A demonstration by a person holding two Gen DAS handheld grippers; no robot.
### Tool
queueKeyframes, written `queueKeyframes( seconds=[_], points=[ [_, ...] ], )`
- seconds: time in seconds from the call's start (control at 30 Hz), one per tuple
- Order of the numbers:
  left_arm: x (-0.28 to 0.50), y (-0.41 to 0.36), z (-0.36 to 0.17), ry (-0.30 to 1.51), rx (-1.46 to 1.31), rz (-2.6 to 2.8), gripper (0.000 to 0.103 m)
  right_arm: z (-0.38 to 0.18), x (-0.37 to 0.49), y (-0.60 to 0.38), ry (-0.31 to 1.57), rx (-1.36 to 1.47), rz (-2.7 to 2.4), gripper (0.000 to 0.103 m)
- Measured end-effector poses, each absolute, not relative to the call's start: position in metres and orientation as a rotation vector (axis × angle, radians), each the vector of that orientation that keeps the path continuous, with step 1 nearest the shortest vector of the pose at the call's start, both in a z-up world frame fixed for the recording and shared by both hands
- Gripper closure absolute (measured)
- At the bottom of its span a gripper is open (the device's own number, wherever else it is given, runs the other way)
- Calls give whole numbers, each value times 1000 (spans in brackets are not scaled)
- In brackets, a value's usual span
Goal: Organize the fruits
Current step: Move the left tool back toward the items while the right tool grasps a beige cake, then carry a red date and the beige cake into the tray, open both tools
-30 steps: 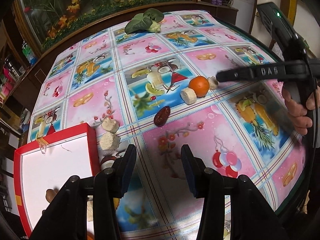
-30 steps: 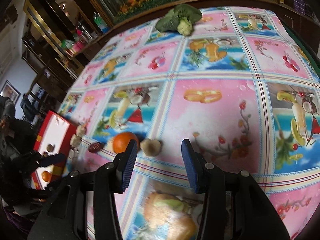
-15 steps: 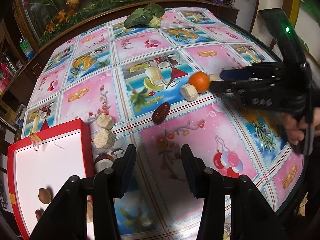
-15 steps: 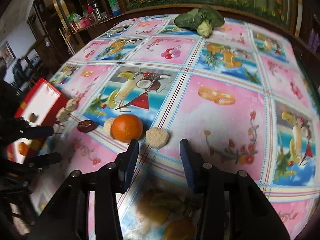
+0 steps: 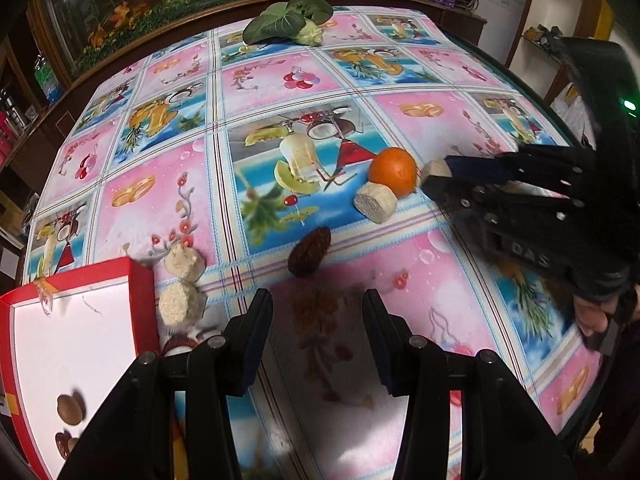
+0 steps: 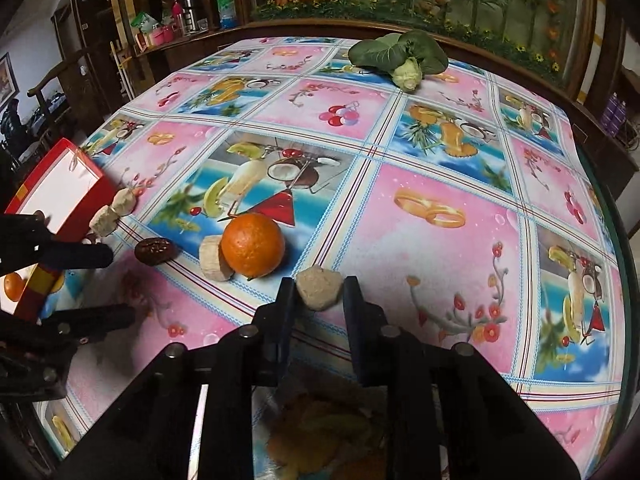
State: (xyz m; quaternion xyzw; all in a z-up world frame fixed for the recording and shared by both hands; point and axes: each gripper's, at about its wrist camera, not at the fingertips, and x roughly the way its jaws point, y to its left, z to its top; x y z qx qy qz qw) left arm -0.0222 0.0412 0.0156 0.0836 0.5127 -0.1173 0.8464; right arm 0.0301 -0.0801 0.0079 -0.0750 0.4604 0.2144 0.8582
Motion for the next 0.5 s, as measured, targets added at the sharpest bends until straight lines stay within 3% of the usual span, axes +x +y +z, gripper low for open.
queueKeyframes(
  seconds=[0.23,0.33,0.4,0.5],
  points=[
    [-7,39,12,1091,170,-267,57,8,30,-81,979,-144,443,77],
    [-5,36,12,1086,175,-284,65,9,31,-81,982,-144,441,77],
    [-5,32,13,1080,181,-299,76,9,30,-81,981,-148,440,77],
    [-7,26,13,1064,203,-307,81,9,30,-80,980,-149,439,77]
  ],
)
